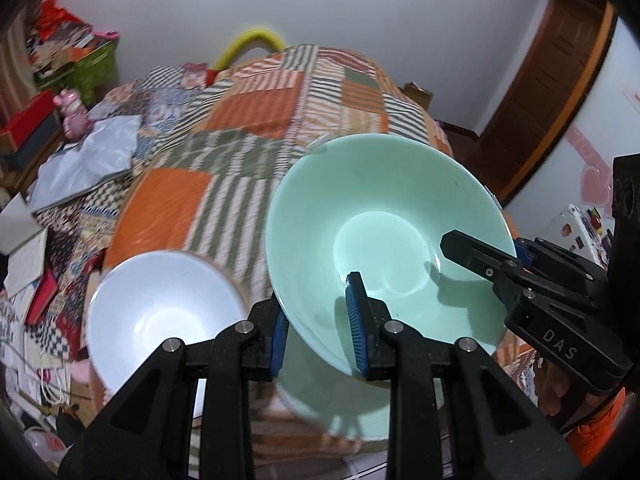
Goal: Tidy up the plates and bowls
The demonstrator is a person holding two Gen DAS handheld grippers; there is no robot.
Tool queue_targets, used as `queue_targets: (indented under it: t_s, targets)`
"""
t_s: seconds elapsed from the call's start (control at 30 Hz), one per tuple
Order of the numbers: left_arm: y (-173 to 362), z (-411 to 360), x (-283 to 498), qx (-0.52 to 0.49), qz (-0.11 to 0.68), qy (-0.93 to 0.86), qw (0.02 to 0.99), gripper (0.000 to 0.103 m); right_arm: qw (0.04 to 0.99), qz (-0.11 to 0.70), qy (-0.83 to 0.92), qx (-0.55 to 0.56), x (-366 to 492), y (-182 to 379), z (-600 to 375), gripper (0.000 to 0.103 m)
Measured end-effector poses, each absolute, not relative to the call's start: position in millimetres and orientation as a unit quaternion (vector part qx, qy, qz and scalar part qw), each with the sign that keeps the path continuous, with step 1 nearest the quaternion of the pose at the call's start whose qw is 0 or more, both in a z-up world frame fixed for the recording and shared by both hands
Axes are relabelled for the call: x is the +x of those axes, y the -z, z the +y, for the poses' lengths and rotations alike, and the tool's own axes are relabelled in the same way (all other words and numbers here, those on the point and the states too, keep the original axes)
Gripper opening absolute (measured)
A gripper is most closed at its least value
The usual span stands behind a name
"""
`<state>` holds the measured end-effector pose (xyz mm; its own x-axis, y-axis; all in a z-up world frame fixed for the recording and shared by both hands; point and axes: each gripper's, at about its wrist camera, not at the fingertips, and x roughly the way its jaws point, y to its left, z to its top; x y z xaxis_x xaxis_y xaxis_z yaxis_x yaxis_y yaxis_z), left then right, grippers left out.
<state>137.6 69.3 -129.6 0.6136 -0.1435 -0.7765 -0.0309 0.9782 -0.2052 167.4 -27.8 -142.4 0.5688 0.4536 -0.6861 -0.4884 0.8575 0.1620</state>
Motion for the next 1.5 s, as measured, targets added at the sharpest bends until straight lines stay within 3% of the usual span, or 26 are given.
queue_targets:
  t_s: [0.63,1.5]
  targets:
    - [154.7,158.9,91.9,-0.129,0.447,-0.037,0.884,0.027,0.85,0.407,-0.332,-0.043,154.1,167.7,58.7,0.024]
    - [194.5,191.4,94.3,-0.136,0.479,-0.066,0.865,0.027,0.81,0.457,-0.362,-0.055,164.1,202.6,93.2,0.024]
